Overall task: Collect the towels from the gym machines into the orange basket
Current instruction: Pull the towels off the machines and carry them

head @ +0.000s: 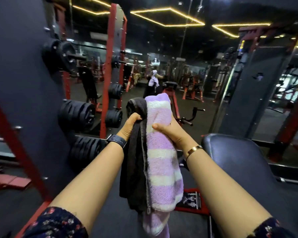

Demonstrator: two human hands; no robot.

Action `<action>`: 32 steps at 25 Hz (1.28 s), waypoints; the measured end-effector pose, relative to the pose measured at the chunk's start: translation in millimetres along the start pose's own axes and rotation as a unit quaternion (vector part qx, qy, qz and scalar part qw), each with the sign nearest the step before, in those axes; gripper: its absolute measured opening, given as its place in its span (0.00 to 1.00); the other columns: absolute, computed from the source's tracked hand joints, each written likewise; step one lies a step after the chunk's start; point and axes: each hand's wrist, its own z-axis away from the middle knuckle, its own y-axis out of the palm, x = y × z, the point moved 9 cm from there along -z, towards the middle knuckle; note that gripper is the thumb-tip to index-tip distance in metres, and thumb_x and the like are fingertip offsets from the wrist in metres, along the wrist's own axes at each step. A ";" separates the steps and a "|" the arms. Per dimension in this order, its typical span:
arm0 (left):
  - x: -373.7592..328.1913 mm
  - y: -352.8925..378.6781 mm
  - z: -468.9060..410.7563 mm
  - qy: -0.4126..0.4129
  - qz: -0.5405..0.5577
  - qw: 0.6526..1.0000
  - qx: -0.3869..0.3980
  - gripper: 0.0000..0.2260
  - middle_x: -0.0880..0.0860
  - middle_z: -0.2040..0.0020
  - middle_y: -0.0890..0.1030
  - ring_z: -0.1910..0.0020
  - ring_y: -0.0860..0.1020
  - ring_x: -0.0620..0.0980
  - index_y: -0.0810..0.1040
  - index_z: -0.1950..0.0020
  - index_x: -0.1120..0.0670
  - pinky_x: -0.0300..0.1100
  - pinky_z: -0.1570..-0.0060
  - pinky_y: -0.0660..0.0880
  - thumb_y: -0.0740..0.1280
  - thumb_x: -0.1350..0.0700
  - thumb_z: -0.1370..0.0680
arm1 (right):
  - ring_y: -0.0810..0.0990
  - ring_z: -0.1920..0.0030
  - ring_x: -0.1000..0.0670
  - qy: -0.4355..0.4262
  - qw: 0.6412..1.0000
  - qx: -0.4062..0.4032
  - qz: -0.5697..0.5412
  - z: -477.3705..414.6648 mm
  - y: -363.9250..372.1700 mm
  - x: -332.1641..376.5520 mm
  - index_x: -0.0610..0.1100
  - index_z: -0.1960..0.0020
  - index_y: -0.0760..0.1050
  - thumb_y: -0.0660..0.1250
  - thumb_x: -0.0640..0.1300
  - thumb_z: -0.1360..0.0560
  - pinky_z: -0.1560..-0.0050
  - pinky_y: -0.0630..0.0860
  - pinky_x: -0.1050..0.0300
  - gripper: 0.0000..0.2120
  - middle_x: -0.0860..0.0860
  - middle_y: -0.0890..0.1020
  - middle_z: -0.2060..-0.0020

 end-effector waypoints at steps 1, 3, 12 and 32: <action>-4.4 -18.1 4.1 -0.001 -0.011 1.000 0.000 0.10 0.48 0.74 0.78 0.72 0.74 0.38 0.71 0.69 0.56 0.28 0.61 0.73 0.61 0.59 0.28 | 0.75 0.34 0.48 -0.009 1.000 0.003 -0.006 -3.3 16.7 5.1 0.47 0.32 0.67 0.79 0.57 0.42 0.32 0.71 0.46 0.43 0.44 0.76 0.35; -18.5 -57.9 17.4 0.011 -0.015 1.000 0.008 0.04 0.50 0.62 0.82 0.60 0.78 0.41 0.76 0.57 0.57 0.36 0.46 0.73 0.63 0.57 0.26 | 0.75 0.34 0.49 -0.031 0.999 0.019 -0.014 -9.9 58.5 18.5 0.49 0.34 0.68 0.77 0.57 0.41 0.31 0.71 0.46 0.38 0.45 0.77 0.36; -125.5 -290.6 239.5 0.123 -0.045 0.957 -0.257 0.14 0.55 0.49 0.83 0.52 0.81 0.48 0.74 0.36 0.62 0.43 0.43 0.77 0.63 0.63 0.22 | 0.78 0.38 0.53 -0.082 0.976 0.162 -0.122 22.0 352.1 102.7 0.47 0.34 0.70 0.75 0.55 0.39 0.38 0.74 0.56 0.36 0.48 0.79 0.39; -304.7 -420.2 928.0 0.264 -0.188 0.600 -0.731 0.15 0.54 0.46 0.81 0.47 0.80 0.50 0.77 0.40 0.56 0.43 0.43 0.76 0.70 0.56 0.25 | 0.80 0.53 0.68 -0.184 0.696 0.607 -0.336 422.1 832.8 412.9 0.53 0.43 0.72 0.73 0.49 0.36 0.55 0.74 0.74 0.23 0.57 0.80 0.48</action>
